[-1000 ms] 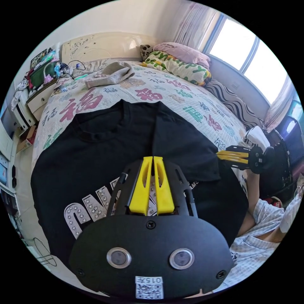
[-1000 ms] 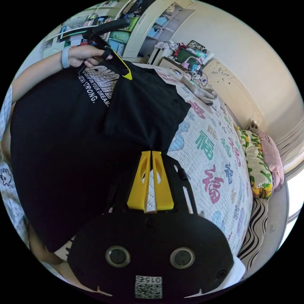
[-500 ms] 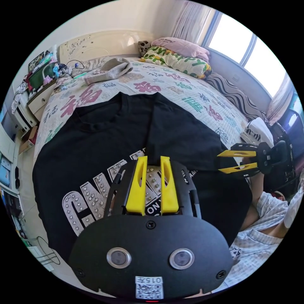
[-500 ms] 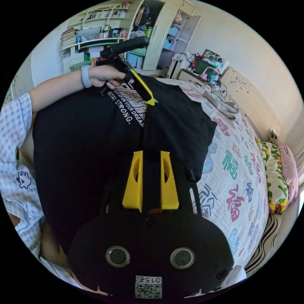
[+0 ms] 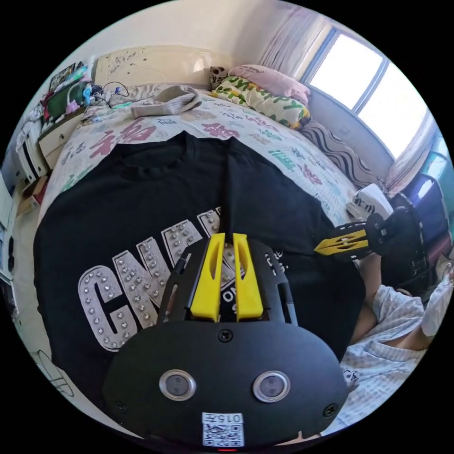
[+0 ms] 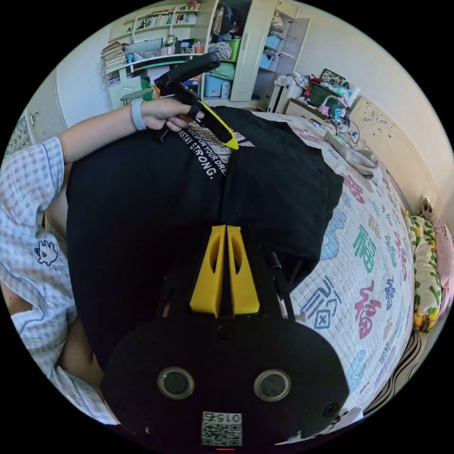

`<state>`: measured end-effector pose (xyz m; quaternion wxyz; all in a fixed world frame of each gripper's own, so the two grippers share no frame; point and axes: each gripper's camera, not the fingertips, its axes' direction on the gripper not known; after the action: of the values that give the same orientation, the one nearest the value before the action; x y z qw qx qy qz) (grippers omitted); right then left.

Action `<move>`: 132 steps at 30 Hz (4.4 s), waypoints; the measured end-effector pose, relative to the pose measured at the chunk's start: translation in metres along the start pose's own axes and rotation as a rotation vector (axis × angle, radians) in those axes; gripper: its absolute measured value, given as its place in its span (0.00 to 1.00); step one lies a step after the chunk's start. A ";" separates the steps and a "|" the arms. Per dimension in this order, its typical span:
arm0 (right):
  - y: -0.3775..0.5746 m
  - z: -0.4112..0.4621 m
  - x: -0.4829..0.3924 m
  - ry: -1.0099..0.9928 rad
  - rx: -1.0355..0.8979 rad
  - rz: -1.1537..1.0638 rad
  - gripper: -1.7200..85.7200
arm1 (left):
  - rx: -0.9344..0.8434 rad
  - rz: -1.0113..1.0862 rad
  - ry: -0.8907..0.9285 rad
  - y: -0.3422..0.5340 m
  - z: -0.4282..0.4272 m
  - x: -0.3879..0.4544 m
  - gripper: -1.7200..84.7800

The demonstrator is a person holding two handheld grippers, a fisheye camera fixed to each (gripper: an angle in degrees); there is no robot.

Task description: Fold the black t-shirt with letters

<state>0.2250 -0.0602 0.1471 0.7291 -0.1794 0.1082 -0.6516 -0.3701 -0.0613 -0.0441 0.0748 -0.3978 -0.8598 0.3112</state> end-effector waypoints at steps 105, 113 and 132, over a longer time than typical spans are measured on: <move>-0.155 0.142 0.232 0.194 -0.044 0.324 0.04 | 0.069 0.002 -0.022 -0.144 -0.063 -0.234 0.07; -0.128 0.056 0.158 0.325 0.142 0.294 0.01 | 0.295 0.072 -0.117 -0.120 -0.163 -0.174 0.03; 0.117 -0.048 -0.250 0.057 -0.060 -0.096 0.01 | 0.034 0.622 -0.120 0.252 -0.287 0.174 0.03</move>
<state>0.2809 0.1910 0.0369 0.6878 -0.1876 0.1395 -0.6872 -0.2185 0.3261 0.0130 -0.0683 -0.6211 -0.6946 0.3565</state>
